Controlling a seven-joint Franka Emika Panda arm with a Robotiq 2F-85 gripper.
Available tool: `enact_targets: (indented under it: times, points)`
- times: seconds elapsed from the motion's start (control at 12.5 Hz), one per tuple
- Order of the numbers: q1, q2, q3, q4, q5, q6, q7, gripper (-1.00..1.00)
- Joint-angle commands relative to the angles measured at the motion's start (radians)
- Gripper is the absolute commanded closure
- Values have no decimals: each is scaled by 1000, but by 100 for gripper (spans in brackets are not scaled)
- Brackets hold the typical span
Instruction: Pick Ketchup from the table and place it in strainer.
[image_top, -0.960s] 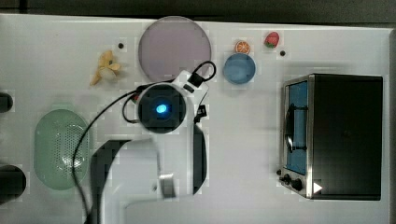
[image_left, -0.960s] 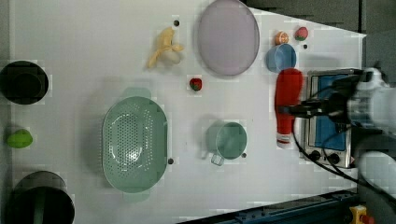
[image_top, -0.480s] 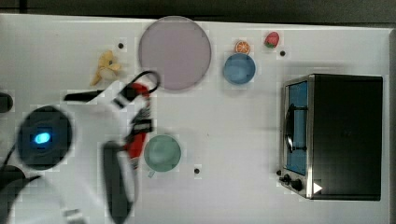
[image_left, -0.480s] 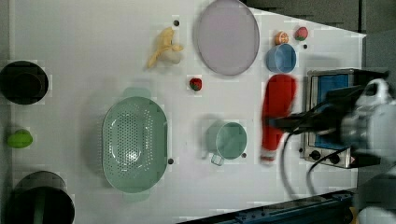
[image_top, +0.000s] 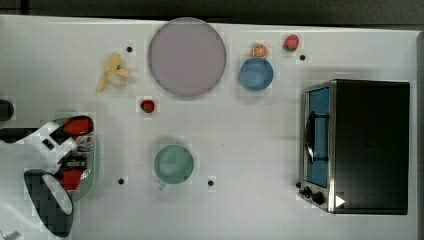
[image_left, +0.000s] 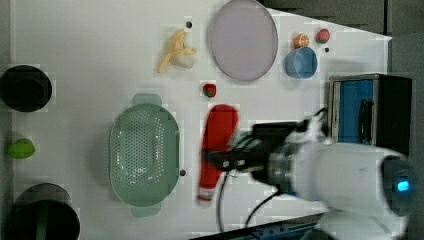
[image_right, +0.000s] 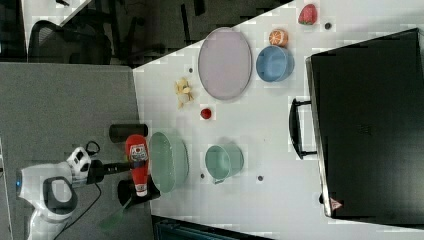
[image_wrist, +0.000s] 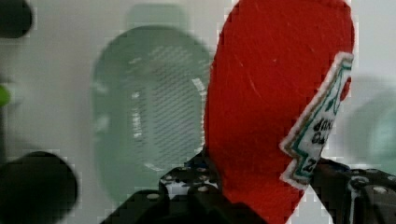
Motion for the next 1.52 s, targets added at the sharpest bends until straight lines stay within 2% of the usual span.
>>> enact_targets:
  times: [0.08,0.24,0.32,0.56,0.72,0.88,1.04,1.36,1.52]
  points:
    - [-2,88,32,-8,0,120,224,-23]
    - [12,188,49,-8,-1,213,240,-23]
    - [19,235,48,-8,-4,262,240,-31]
    - [28,354,45,-9,-65,372,242,-96]
    - [27,381,41,-9,-88,380,246,-100]
    - [12,345,37,-8,-87,351,299,-100]
    - [-25,266,36,-7,-86,239,386,-100]
    - [-160,44,21,23,-86,10,381,-100]
    - [-224,-70,-20,40,-75,-90,381,-100]
